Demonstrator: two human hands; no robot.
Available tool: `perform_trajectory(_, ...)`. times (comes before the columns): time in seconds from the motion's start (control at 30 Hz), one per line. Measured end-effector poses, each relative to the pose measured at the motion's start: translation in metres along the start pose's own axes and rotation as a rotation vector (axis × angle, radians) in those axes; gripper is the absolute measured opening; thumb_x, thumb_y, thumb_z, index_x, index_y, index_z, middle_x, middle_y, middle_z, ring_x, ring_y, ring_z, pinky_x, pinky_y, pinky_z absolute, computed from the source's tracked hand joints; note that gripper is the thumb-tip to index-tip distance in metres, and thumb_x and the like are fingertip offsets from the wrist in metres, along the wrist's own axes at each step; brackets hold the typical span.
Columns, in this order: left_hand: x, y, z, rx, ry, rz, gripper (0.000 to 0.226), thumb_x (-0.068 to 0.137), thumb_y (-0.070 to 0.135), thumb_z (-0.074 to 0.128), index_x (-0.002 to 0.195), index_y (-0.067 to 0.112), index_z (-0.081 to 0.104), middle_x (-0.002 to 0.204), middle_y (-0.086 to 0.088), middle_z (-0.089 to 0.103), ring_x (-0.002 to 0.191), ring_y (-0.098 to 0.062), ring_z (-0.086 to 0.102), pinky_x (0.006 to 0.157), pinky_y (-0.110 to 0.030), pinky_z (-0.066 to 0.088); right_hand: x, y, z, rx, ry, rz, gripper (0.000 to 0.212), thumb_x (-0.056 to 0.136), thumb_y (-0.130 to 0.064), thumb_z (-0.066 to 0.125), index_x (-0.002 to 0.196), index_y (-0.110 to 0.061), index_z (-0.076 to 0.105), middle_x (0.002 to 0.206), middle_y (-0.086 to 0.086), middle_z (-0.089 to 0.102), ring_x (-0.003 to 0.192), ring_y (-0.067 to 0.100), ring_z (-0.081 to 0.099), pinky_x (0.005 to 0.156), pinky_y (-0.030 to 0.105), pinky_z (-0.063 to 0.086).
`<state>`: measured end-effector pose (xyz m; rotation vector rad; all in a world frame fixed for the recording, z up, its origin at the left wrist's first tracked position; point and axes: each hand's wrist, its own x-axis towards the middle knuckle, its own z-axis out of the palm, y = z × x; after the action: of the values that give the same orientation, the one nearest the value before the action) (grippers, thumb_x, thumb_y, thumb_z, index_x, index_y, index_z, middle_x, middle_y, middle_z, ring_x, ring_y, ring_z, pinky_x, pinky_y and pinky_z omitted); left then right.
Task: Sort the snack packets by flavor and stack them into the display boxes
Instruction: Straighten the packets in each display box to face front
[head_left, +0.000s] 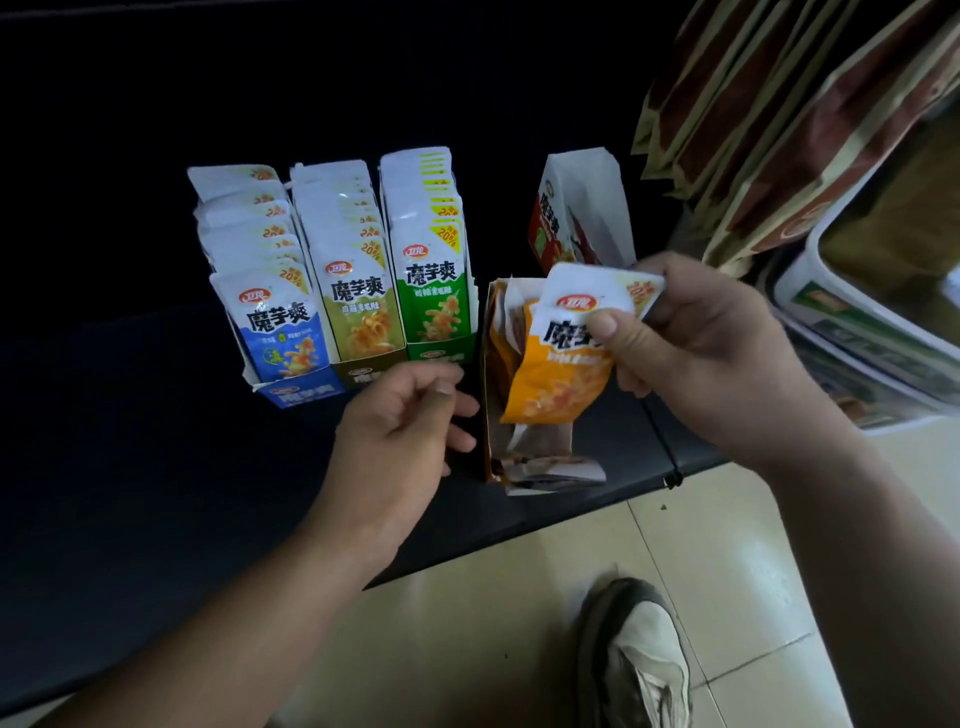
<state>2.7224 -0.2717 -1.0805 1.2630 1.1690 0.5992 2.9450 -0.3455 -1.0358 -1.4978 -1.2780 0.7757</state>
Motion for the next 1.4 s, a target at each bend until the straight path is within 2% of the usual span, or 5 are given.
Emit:
perform_trajectory(0.5, 0.0, -0.003, 0.003, 0.12, -0.096, 0.071, 0.022, 0.103, 0.013, 0.06, 0.106, 0.03, 0.073, 0.098, 0.015, 0.076, 0.079, -0.007, 0.074, 0.064, -0.018, 0.05, -0.011, 0.026, 0.013, -0.281, -0.159, 0.298, 0.015, 0.106, -0.018, 0.053, 0.106, -0.014, 0.068, 0.073, -0.028, 0.067, 0.071, -0.007, 0.065, 0.061, 0.008, 0.047)
perform_trajectory(0.63, -0.002, -0.005, 0.003, 0.175, -0.126, 0.112, 0.039, 0.099, -0.003, 0.057, 0.107, 0.03, 0.074, 0.103, 0.016, 0.075, 0.082, -0.007, 0.074, 0.061, -0.013, 0.051, -0.013, 0.024, 0.018, -0.118, -0.088, 0.296, 0.013, 0.105, -0.016, 0.056, 0.11, -0.007, 0.064, 0.088, -0.006, 0.074, 0.076, 0.002, 0.069, 0.06, 0.014, 0.051)
perform_trajectory(0.87, 0.0, -0.004, 0.002, 0.149, -0.041, 0.197, 0.037, 0.102, 0.002, 0.054, 0.124, 0.028, 0.067, 0.111, 0.016, 0.072, 0.083, -0.009, 0.074, 0.061, -0.014, 0.052, -0.013, 0.019, 0.014, -0.102, -0.147, 0.41, 0.061, 0.106, -0.047, 0.042, 0.079, -0.003, 0.074, 0.075, 0.004, 0.076, 0.068, 0.023, 0.072, 0.06, 0.028, 0.051)
perform_trajectory(1.2, 0.043, 0.023, 0.017, 0.515, -0.407, 0.256, 0.029, 0.104, 0.018, 0.058, 0.128, 0.026, 0.072, 0.116, 0.01, 0.075, 0.102, 0.002, 0.069, 0.068, -0.004, 0.047, -0.017, 0.035, 0.017, -0.073, 0.039, 0.411, 0.033, 0.108, -0.042, 0.047, 0.11, -0.019, 0.071, 0.085, 0.006, 0.077, 0.075, 0.025, 0.073, 0.067, 0.038, 0.06)
perform_trajectory(1.4, 0.039, 0.019, 0.017, 0.677, -0.114, 0.788, 0.023, 0.096, 0.009, 0.063, 0.111, 0.013, 0.08, 0.085, 0.008, 0.071, 0.069, -0.004, 0.06, 0.069, -0.032, 0.059, -0.02, 0.05, 0.019, -0.413, 0.107, 0.27, 0.007, 0.095, -0.023, 0.074, 0.103, -0.023, 0.074, 0.078, -0.007, 0.073, 0.072, 0.009, 0.069, 0.067, 0.025, 0.057)
